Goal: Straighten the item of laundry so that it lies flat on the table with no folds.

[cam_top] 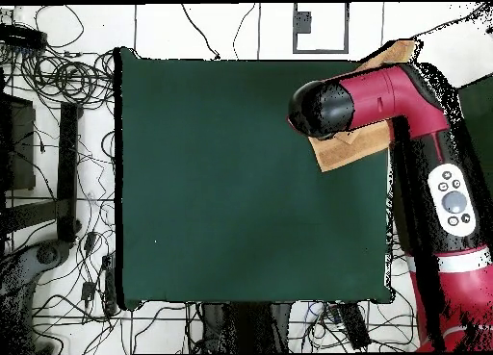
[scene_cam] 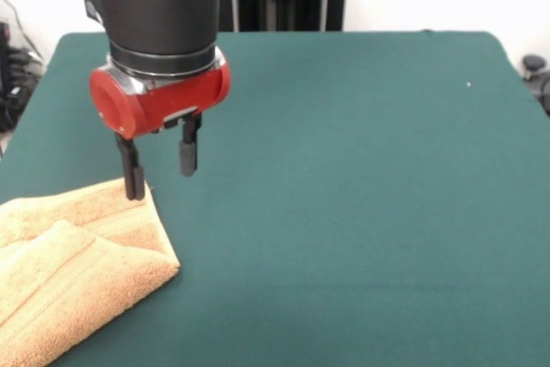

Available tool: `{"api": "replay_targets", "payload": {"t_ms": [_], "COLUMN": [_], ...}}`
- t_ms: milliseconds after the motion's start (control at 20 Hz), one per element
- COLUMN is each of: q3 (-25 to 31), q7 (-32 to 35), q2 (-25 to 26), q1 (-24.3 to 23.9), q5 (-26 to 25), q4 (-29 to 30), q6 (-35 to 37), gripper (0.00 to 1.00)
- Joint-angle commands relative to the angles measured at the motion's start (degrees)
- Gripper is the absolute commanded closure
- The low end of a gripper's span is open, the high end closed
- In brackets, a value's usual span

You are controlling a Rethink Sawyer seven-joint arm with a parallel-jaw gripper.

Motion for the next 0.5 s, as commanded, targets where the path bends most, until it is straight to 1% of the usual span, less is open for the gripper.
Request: {"api": "replay_targets", "payload": {"t_ms": [50, 350, 500], "q3": [-10.8, -12.1, -13.3], "q7": [8.1, 9.1, 8.8], "q2": [0.2, -0.9, -1.2], "q1": [4.6, 5.2, 5.9], "q5": [2.9, 4.9, 5.9], "q4": [-0.1, -0.3, -0.6], "q6": [-3.9, -6.8, -7.0], "gripper": [0.00, 0.00, 0.00]}}
